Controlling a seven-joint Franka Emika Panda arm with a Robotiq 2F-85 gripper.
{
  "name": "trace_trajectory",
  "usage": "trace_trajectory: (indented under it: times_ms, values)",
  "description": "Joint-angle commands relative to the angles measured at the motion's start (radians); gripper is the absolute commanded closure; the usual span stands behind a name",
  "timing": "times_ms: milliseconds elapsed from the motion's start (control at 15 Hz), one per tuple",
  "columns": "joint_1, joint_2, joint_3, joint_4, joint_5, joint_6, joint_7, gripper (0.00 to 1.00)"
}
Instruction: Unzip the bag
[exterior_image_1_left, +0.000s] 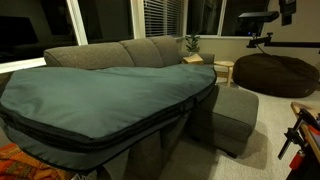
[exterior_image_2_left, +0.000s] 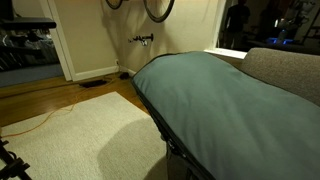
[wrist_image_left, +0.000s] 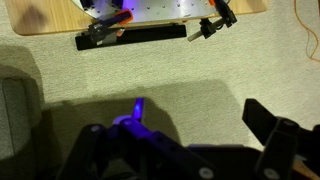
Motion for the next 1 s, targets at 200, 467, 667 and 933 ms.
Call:
trace_trajectory:
  times_ms: [200, 467, 667, 933]
  values:
    - [-0.013, 0.044, 0.023, -0.005, 0.02, 0.043, -0.033, 0.0]
    - [-0.006, 0.076, 0.023, -0.012, 0.039, 0.116, -0.071, 0.0]
    - [0.0, 0.108, 0.029, -0.013, 0.059, 0.164, -0.091, 0.0]
    - [0.006, 0.149, 0.04, -0.018, 0.092, 0.22, -0.124, 0.0]
